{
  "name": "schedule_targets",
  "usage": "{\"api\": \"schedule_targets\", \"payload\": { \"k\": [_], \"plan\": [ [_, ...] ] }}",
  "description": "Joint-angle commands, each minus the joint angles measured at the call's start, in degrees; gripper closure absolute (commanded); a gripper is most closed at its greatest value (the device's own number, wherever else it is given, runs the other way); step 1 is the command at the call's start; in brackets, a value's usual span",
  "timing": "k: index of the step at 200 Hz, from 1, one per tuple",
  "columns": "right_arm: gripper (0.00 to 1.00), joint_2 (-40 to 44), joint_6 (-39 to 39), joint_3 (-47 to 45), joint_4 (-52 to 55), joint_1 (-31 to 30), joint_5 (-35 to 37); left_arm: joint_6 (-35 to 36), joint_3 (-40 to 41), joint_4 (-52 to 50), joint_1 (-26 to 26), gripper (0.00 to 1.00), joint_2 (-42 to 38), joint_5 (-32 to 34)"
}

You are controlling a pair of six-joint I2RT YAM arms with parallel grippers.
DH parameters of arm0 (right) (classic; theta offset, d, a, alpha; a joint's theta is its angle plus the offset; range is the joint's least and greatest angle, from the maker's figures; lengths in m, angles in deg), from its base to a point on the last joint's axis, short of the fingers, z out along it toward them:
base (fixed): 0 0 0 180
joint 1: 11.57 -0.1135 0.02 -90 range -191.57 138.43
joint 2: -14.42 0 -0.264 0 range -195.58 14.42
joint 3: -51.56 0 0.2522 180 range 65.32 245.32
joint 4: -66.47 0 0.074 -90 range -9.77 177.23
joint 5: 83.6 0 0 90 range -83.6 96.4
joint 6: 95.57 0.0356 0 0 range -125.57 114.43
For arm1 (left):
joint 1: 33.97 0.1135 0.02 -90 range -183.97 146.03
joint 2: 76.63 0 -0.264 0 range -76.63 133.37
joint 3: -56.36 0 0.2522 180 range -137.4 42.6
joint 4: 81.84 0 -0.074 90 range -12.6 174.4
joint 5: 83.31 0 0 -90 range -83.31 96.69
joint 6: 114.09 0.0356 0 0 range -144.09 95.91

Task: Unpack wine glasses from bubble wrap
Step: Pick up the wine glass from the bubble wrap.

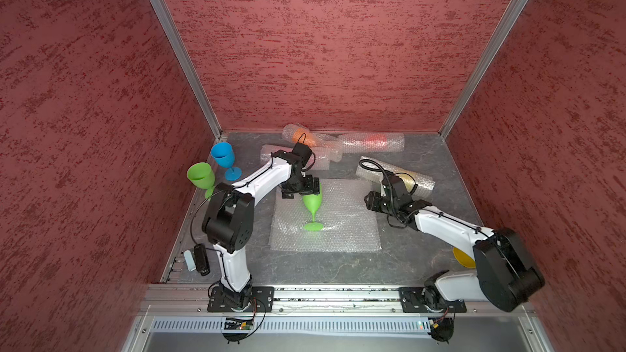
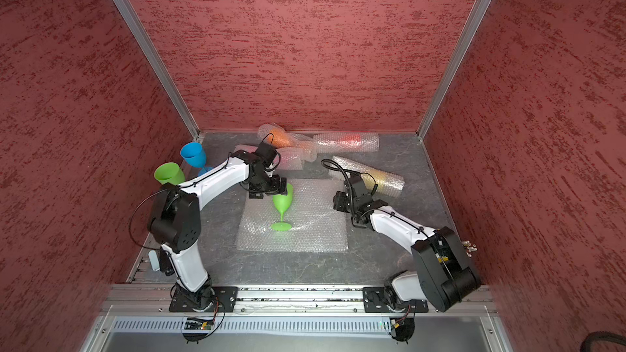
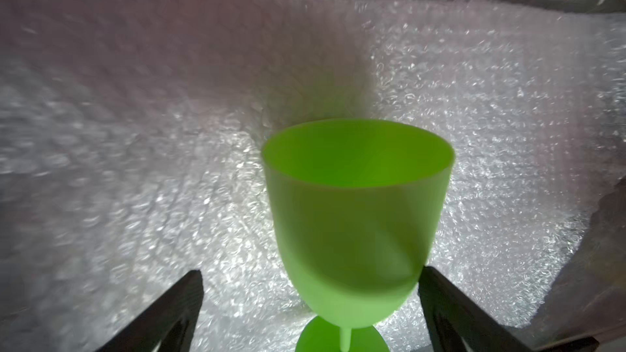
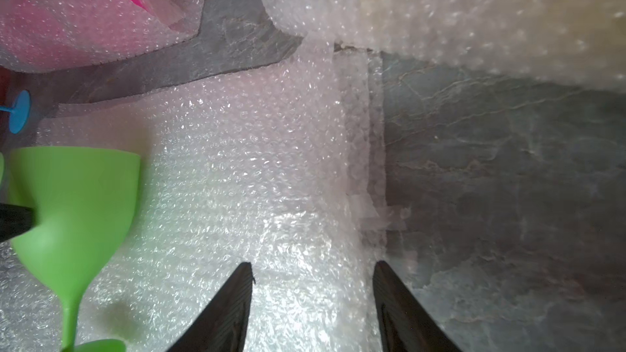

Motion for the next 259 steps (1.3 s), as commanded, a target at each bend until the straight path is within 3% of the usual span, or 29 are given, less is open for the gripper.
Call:
{"api": "schedule_targets", "payload": {
  "k": [1,35,61,155,182,212,259],
  "plan": [
    [0.4,0.69,0.26,-2.07,-5.33,-0.03,-2.74,1.98,-5.84,-6.22,-0.8,0.0,4.59,0.57],
    [0.4,1.72,0.16,-3.46,-6.65,-0.03,-3.91,2.29,-18.42,-11.27,-2.48,0.0,12.71,2.75],
    [0.39,3.15,0.16,-4.58,-7.22,-0.03,-4.2,1.06,-22.52,-12.59,-1.53,0.01,16.24,1.52],
    [0.41,3.05,-0.28,-5.88,-8.77,-0.03,-1.84,2.59,-19.62,-12.0,-1.82,0.24,15.35,-0.17],
    [0.41,4.1,-0.28,-5.33,-7.85,-0.03,-1.18,2.61,-18.92,-11.95,-1.41,0.25,14.55,-0.5],
    [0.41,6.36,-0.37,-4.38,-5.72,-0.02,-0.29,1.53,-17.94,-11.52,-1.58,0.22,9.65,1.64],
    [0.41,9.9,-0.63,-2.66,-2.58,0.03,0.6,-1.96,-9.98,-7.77,-3.49,0.22,-6.4,9.17]
  ]
}}
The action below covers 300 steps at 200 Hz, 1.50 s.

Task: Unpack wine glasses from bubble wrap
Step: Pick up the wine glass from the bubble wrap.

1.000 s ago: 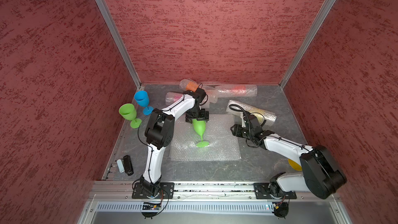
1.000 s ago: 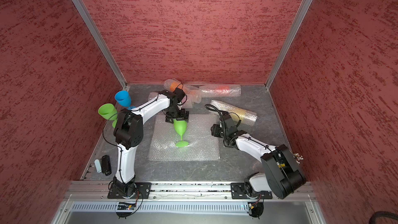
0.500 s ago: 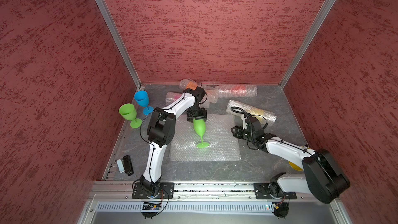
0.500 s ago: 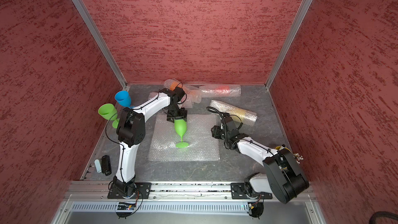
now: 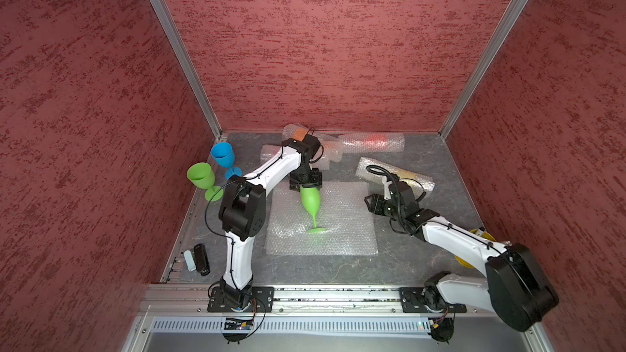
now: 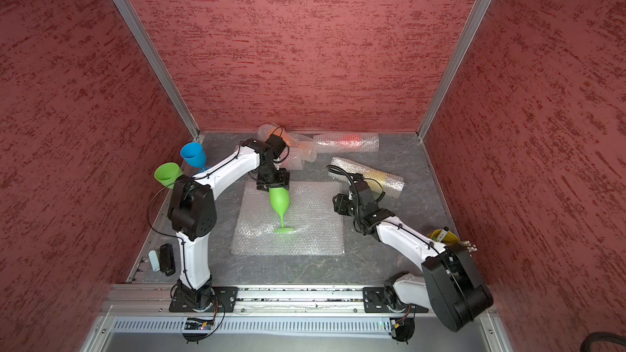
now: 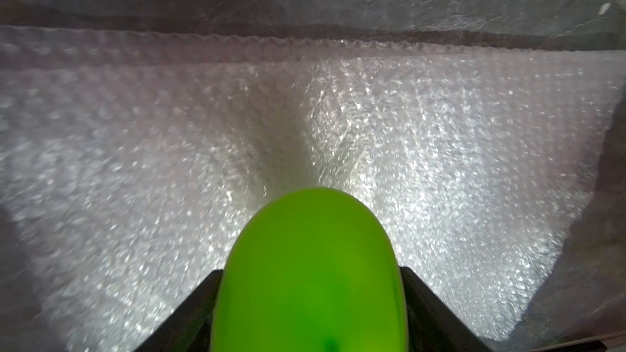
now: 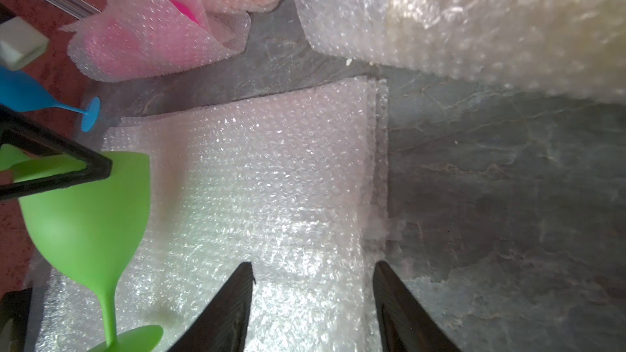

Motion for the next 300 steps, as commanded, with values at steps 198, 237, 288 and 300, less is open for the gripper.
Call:
{"api": "schedule_targets", "payload": {
  "k": [198,237,288,300],
  "plan": [
    [0.4,10.24,-0.77,3.9,6.48,-0.01,4.53,-5.66,20.68,11.39,-14.13,0.12,-22.58,22.23],
    [0.41,11.63,-0.59,3.35,6.45,0.01,5.06,-6.4,21.0,11.31,-14.92,0.11,-23.6,21.51],
    [0.4,12.92,-0.35,3.38,7.14,-0.01,5.27,-7.34,23.39,12.31,-15.08,0.1,-24.74,20.4],
    [0.4,13.32,-0.46,3.35,7.43,-0.01,5.54,-7.47,23.65,12.38,-15.19,0.11,-24.98,20.65]
  ]
}}
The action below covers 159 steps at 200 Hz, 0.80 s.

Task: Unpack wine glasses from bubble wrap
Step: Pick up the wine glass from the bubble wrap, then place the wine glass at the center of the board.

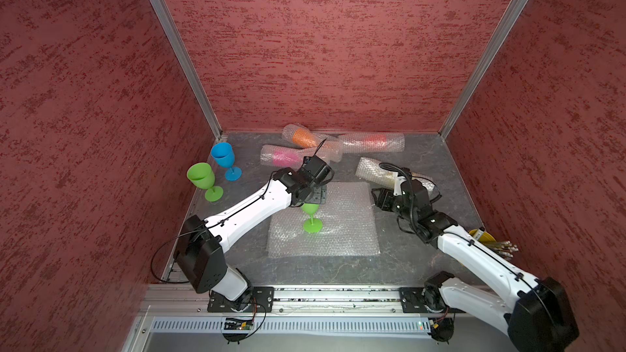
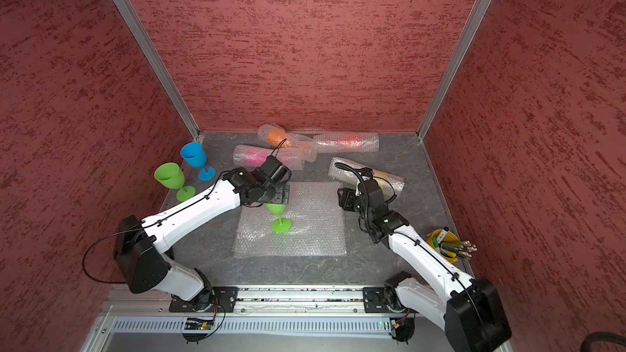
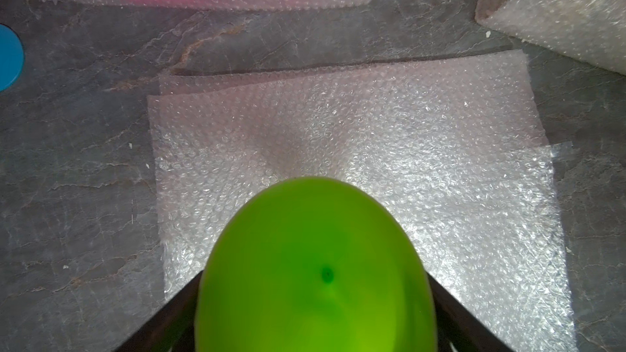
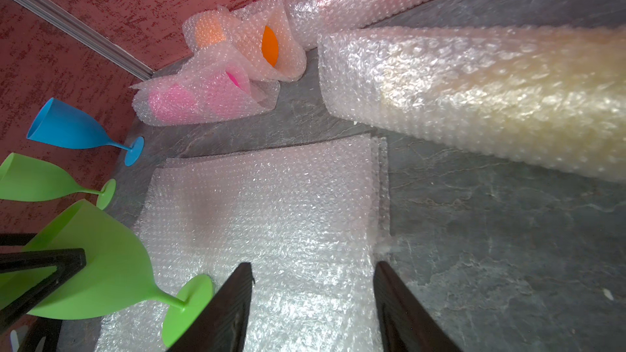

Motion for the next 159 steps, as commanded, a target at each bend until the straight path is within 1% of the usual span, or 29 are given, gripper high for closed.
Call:
{"api": "schedule_targets", "payload": {
  "k": [1,13,26,32,56,93,108,142,159],
  "plan": [
    [0.4,1.67,-0.04,1.63,1.13,-0.03,2.05,-1.07,1.12,-0.11,-0.34,0.11,-1.0,-1.09],
    [0.41,2.13,-0.15,1.63,1.32,-0.03,2.22,-1.05,0.93,-0.03,-0.39,0.12,-1.32,-0.57],
    [0.4,2.41,-0.24,1.69,1.48,0.04,2.22,-0.97,0.49,-0.03,-0.22,0.18,-1.93,0.5],
    [0.4,2.43,-0.28,1.76,1.64,-0.03,2.3,-0.92,0.18,-0.11,-0.24,0.2,-2.26,1.07],
    [0.4,2.34,-0.75,2.67,2.13,-0.01,2.47,-1.17,-1.27,-1.28,-0.21,0.2,-3.88,3.61],
    [0.4,1.39,-1.47,3.88,1.95,-0.01,2.23,-1.41,-2.26,-3.73,1.54,0.19,-7.32,11.17],
    [0.4,0.64,-1.69,4.33,1.58,-0.03,1.88,-1.51,-1.56,-3.2,3.9,0.19,-9.4,13.39],
    [0.4,-1.47,-1.82,4.92,-0.56,-0.02,0.72,0.62,0.53,2.42,12.67,0.2,-13.12,11.46],
    [0.4,-2.85,-1.32,4.7,-2.66,-0.02,-0.11,1.93,1.23,6.14,16.61,0.2,-13.07,12.99]
  ]
}}
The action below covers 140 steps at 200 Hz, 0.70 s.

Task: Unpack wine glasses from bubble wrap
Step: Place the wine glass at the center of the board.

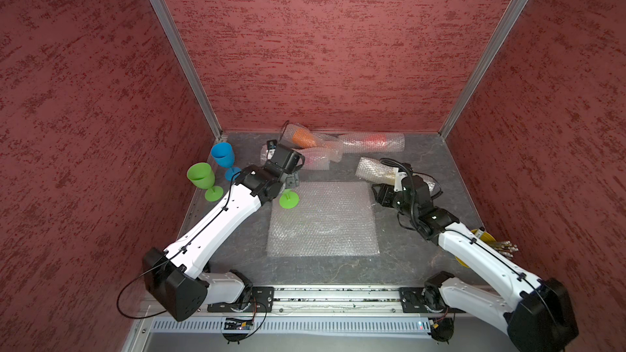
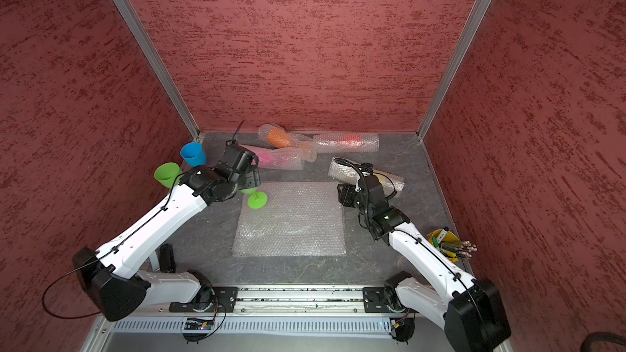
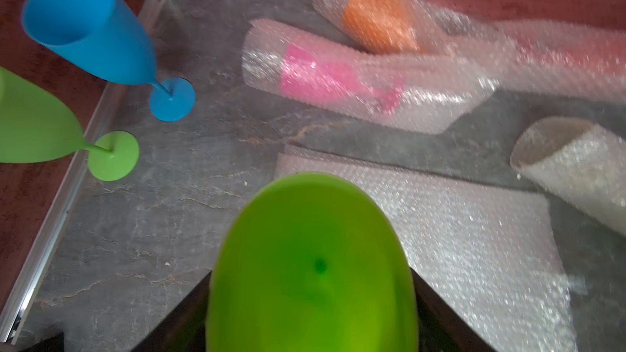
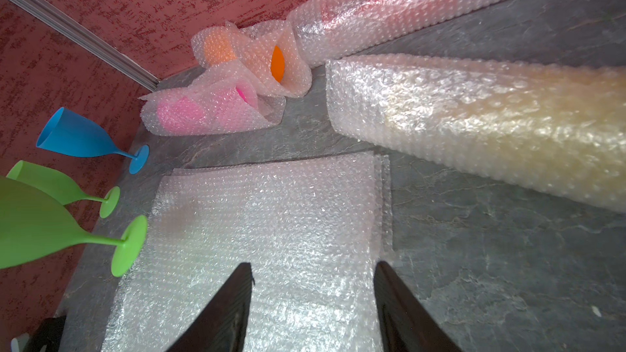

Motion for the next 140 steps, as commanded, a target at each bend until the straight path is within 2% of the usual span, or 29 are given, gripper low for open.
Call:
{"api": "schedule_targets", "payload": {
  "k": [1,69,140],
  "plan": [
    [0.4,-1.63,-0.06,1.31,-3.98,-0.03,-0.89,2.1,1.33,6.18,4.35,0.2,-0.3,2.83],
    [0.4,-8.35,0.02,2.74,-8.59,0.02,-3.0,6.7,-2.49,22.36,17.71,0.21,10.7,3.46],
    [0.4,-12.76,-1.3,4.17,-9.66,-0.03,-2.57,9.08,-11.93,27.45,23.8,0.2,24.71,4.33]
  ]
}}
